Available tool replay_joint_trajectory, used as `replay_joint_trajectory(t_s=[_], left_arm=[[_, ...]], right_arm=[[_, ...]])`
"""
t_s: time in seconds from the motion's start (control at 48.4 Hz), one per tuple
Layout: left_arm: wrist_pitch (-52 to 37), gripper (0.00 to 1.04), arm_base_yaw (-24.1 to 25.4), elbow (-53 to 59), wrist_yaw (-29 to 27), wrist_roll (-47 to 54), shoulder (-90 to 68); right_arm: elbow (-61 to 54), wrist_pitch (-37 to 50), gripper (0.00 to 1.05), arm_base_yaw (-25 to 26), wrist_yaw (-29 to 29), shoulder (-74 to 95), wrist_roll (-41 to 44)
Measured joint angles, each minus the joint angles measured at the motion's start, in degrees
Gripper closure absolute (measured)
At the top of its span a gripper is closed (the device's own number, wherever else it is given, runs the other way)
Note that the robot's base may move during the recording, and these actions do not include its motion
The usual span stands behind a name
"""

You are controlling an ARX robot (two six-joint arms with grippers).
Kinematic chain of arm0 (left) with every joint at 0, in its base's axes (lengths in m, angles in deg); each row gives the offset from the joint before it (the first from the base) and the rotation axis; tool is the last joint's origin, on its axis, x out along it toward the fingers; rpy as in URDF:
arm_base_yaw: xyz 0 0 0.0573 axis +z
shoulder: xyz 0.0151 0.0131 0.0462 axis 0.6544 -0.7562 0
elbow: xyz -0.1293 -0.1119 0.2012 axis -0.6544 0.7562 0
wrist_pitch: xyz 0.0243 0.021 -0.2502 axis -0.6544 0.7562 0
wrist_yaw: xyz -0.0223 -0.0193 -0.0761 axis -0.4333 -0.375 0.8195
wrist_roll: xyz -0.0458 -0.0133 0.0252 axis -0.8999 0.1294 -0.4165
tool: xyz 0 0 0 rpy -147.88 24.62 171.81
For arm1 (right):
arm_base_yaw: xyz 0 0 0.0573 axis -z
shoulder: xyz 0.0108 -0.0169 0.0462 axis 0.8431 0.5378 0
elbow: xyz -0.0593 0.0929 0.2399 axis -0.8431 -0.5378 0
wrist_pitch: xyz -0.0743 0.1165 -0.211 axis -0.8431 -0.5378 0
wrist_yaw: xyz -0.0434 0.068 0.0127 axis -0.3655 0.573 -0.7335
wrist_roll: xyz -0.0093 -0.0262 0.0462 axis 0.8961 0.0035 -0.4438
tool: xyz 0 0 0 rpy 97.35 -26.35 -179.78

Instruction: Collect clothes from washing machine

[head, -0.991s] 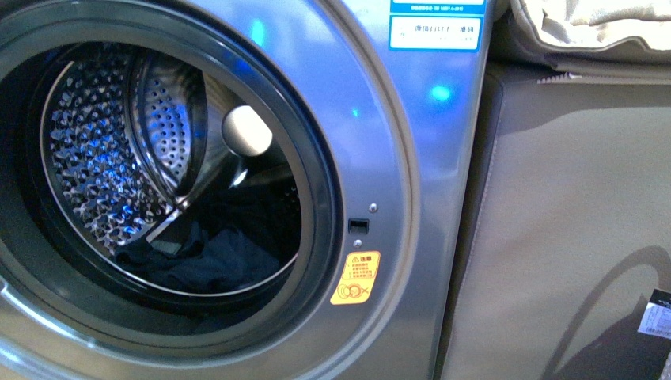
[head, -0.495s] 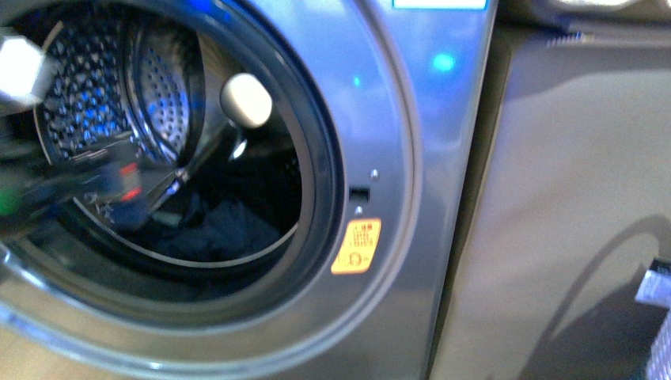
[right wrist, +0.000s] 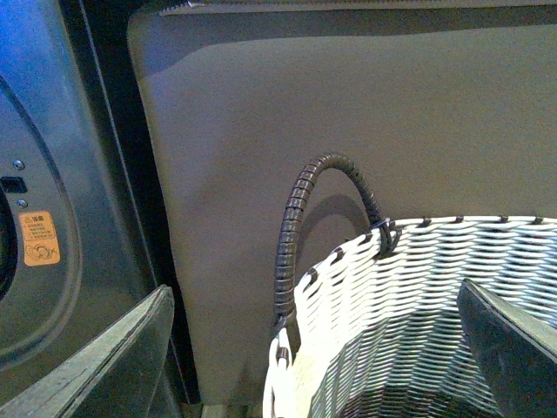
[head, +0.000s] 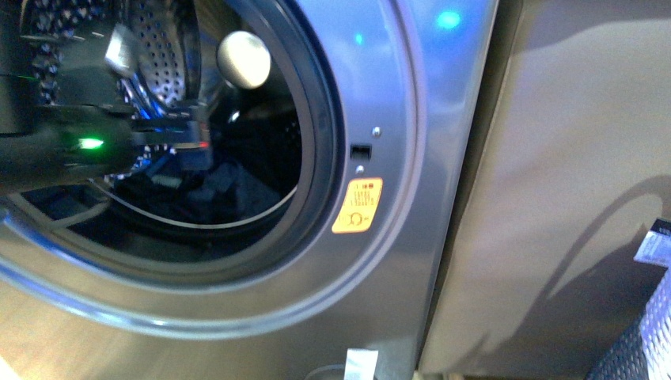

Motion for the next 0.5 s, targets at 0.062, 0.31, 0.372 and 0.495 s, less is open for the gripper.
replay_joint_trajectory(t_s=[0.062,0.31,0.372,0.495], left_arm=[[0.26,0.07,-0.13,-1.44,-0.04,0.33,-1.46],[4.44,0.07,-0.28,-9.31,-1.01,2.38,-7.89],[6.91,0.07,-0.28,-12.59,-1.07,3.15,-10.19],[12.15,0.07,-0.39,-18.75,0.02,4.70,-13.73]], right_arm=[[0.00,0.00,0.08,0.00,0.00,0.00,0.00],[0.00,0.00,0.08,0.00,0.00,0.00,0.00],[0.00,0.00,0.08,0.00,0.00,0.00,0.00],[0.00,0.00,0.08,0.00,0.00,0.00,0.00]])
